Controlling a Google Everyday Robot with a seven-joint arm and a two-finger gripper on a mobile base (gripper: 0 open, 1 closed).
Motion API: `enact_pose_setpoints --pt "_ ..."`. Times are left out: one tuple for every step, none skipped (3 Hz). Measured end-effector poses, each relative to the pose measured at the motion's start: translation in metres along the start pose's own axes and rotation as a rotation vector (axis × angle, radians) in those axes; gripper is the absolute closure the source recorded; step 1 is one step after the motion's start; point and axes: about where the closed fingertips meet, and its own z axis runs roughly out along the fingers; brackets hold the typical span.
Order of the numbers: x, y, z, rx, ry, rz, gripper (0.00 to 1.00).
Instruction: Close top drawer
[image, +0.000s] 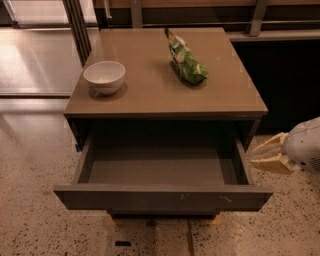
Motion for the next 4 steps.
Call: enact_pose_setpoints --pt "0.029 0.023 0.043 -0.006 -0.054 0.048 1.00" --pt "0.056 0.041 0.081 -0.022 -0.115 0.133 1.00" --pt "0.074 0.054 0.106 -0.043 -0.158 0.205 1.00" --pt "0.088 0.063 0.123 -0.043 -0.162 0.255 1.00"
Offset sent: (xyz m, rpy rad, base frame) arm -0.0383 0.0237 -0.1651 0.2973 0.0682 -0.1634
